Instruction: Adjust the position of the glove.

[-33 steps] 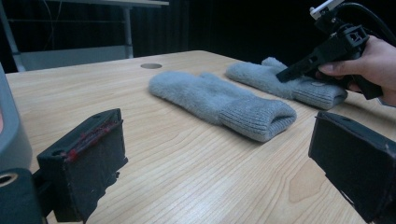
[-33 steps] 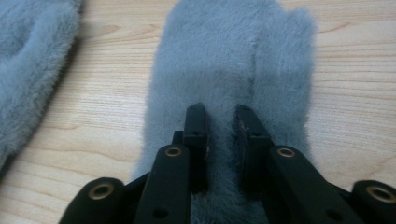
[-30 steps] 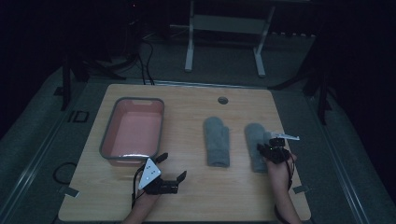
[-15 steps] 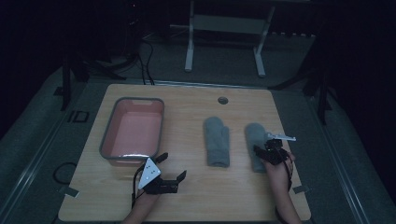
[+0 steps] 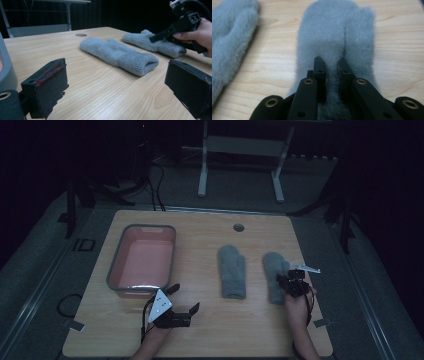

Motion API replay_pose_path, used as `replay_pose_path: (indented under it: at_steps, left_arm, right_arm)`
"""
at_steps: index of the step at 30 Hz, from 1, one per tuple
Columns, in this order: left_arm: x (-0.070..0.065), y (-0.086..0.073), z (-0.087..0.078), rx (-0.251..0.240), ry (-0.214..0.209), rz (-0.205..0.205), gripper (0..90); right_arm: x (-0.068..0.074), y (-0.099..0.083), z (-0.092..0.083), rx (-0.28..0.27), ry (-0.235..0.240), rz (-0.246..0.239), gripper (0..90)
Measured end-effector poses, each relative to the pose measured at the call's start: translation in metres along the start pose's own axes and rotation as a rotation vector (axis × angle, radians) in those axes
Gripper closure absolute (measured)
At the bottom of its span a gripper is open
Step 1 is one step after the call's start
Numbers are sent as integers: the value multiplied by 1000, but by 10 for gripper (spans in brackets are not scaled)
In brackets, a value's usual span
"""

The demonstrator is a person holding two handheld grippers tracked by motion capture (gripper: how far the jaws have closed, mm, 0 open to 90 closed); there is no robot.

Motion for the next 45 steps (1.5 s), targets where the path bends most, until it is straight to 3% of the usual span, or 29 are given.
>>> replay_pose_path:
  at_steps: [5, 13, 20, 27, 35, 45]
  left_arm:
    - [0, 0, 0, 1, 0, 1, 47]
    - [0, 0, 0, -1, 0, -1, 47]
    - [0, 0, 0, 0, -1, 1, 47]
    - [0, 0, 0, -1, -2, 0, 46]
    - [0, 0, 0, -1, -3, -3, 46]
    - [0, 0, 0, -5, -4, -5, 46]
  right_arm:
    - [0, 15, -12, -33, 5, 35, 814]
    - [15, 46, -26, -75, 3, 50, 813]
    - [39, 59, -30, -91, 40, 89, 814]
    - [70, 65, -29, -98, 80, 92, 814]
    - [111, 64, -19, -77, 136, 62, 814]
    - [149, 55, -4, -32, 147, 32, 814]
Point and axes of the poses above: each handheld gripper's, and its own axes: z roughly forward along the jaws, y roughly out of its top, x roughly to its left, the point moved 1 cm from there along z, roughly forward along the jaws, and after that the axes turned 8 degrees about -x, right-handed, at the moved point
